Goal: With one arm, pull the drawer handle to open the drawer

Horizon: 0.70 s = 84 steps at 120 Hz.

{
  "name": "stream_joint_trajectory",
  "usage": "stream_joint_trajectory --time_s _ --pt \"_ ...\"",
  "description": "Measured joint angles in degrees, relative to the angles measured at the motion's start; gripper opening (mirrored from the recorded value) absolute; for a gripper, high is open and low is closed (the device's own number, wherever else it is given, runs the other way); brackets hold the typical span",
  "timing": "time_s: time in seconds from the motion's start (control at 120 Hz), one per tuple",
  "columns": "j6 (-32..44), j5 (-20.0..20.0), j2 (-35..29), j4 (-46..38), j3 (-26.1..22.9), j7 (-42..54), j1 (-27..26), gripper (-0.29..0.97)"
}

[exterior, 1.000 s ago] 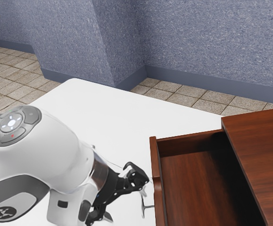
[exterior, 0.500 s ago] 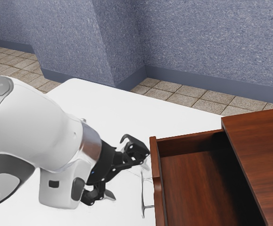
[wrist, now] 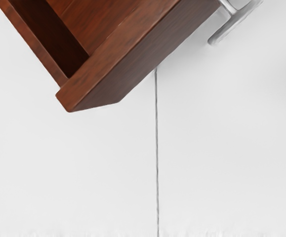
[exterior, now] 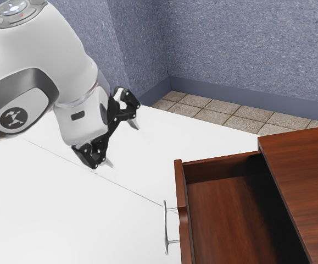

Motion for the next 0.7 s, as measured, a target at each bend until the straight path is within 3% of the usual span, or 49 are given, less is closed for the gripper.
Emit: stream_joint_trajectory --time_s 0.325,0.7 --pt "-10.00 -1.50 3.56 8.02 -2.81 -17.22 11.57 0.68" --pt "-22.61 -3.96 5.75 15.25 -2.96 -44.09 14.05 0.68"
